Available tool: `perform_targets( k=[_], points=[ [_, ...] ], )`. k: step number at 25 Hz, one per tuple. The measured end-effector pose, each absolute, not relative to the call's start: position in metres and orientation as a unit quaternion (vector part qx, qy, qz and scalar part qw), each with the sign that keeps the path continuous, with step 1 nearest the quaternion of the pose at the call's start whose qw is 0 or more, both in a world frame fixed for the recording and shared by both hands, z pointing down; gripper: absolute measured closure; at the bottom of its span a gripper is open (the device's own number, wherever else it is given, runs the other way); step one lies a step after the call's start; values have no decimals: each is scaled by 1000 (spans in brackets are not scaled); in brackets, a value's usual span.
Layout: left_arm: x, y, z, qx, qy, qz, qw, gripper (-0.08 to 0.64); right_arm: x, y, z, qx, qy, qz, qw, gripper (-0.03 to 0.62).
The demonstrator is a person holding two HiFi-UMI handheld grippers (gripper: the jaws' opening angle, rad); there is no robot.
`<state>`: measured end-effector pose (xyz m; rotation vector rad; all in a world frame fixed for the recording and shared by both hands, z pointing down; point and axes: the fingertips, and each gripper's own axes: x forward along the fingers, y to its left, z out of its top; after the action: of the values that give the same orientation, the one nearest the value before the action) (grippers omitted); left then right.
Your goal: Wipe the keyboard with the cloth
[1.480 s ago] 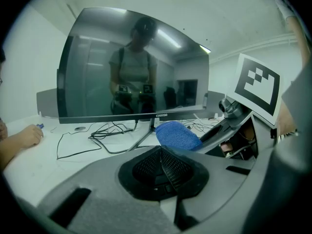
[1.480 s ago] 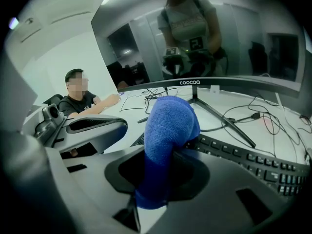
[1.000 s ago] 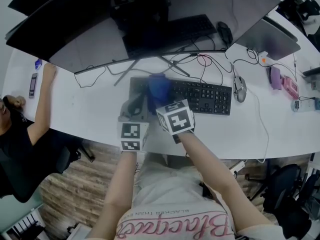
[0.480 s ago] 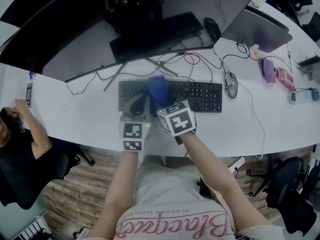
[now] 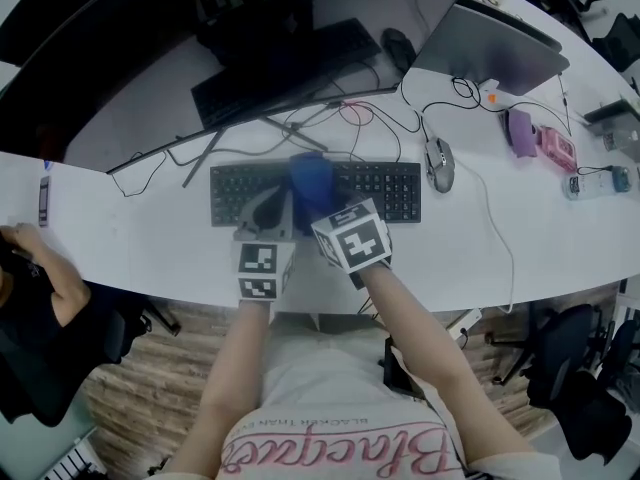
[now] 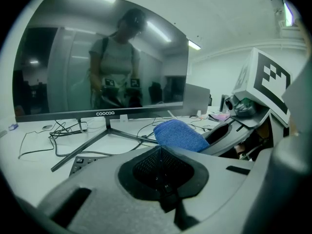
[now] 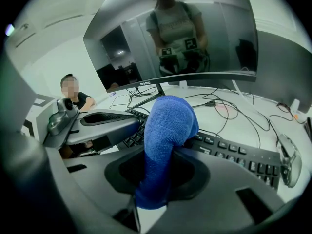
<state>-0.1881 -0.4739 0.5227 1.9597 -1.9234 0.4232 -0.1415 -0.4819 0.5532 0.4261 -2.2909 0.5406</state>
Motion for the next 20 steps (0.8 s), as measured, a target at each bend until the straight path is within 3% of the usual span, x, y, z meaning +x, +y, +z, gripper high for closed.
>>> perform_targets(
  k=[20],
  points=[
    [-119, -522, 528, 729, -640, 164, 180, 554, -55, -523, 555, 181, -882, 230, 370, 492]
  ],
)
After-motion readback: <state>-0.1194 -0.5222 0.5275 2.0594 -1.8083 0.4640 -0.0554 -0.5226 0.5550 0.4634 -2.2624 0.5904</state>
